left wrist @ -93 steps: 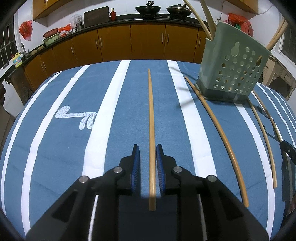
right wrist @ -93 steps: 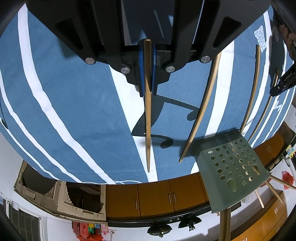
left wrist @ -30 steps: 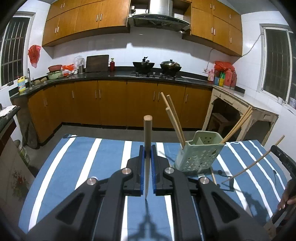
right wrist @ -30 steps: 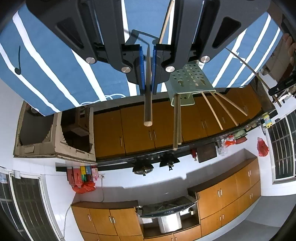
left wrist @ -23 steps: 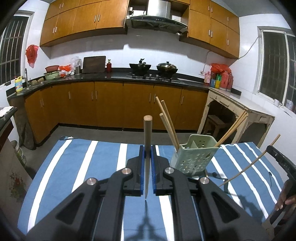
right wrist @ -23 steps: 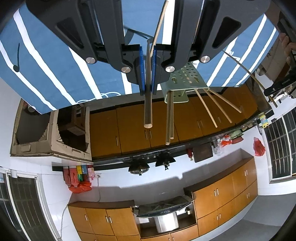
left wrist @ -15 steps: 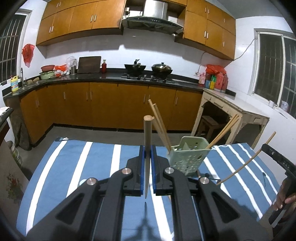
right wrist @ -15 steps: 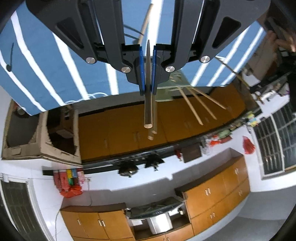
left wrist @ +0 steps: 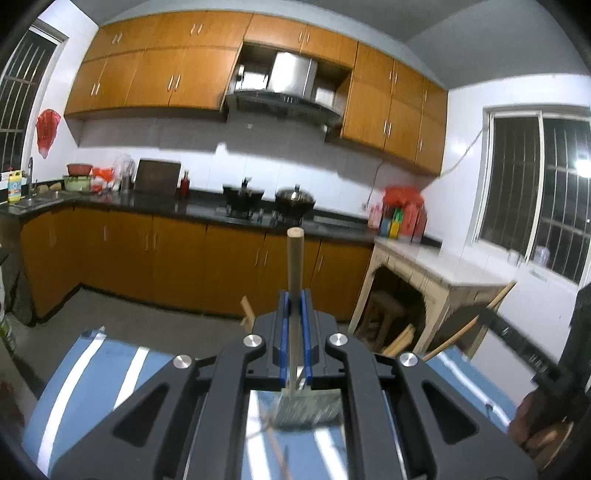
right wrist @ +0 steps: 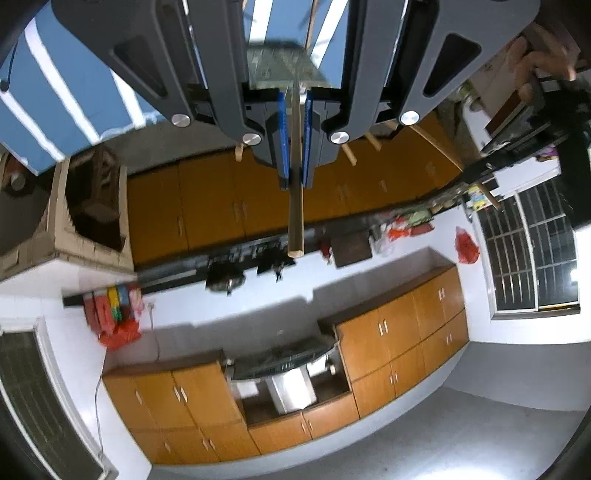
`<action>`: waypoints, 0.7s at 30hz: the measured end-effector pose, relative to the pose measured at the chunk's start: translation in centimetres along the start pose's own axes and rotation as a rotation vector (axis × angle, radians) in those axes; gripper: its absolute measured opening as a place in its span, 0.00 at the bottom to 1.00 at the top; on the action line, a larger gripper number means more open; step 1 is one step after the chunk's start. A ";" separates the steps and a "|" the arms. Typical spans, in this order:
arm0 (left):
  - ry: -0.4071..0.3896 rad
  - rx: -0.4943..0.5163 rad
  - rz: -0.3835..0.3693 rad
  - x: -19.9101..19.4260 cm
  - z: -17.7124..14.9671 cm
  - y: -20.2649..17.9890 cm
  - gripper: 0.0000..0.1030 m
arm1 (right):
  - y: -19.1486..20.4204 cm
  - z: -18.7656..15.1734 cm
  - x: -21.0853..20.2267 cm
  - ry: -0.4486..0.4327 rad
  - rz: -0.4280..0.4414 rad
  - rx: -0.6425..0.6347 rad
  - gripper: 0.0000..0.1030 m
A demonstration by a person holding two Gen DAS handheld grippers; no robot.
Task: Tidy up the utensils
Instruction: 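Carry both chopsticks over the green holder and lower them in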
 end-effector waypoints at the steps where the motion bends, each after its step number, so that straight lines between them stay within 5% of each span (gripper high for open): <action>1: -0.023 0.000 -0.002 0.1 0.9 -0.6 0.07 | 0.0 0.3 0.2 -0.015 -0.010 -0.007 0.08; 8: -0.074 0.022 0.047 4.1 2.6 -2.4 0.07 | -0.7 0.2 3.7 -0.062 -0.093 -0.060 0.08; 21: -0.088 0.007 0.074 11.7 1.1 -2.3 0.07 | -2.5 -4.1 9.4 0.045 -0.067 -0.032 0.08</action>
Point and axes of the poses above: each gripper's, at about its wrist camera, not at the fingertips, and x roughly the way its jaws point, y to its left, z to its top, the point moved 10 cm from there along x, roughly the way its jaws point, and after that the axes turned 8 degrees about y, right-handed, at the moved point
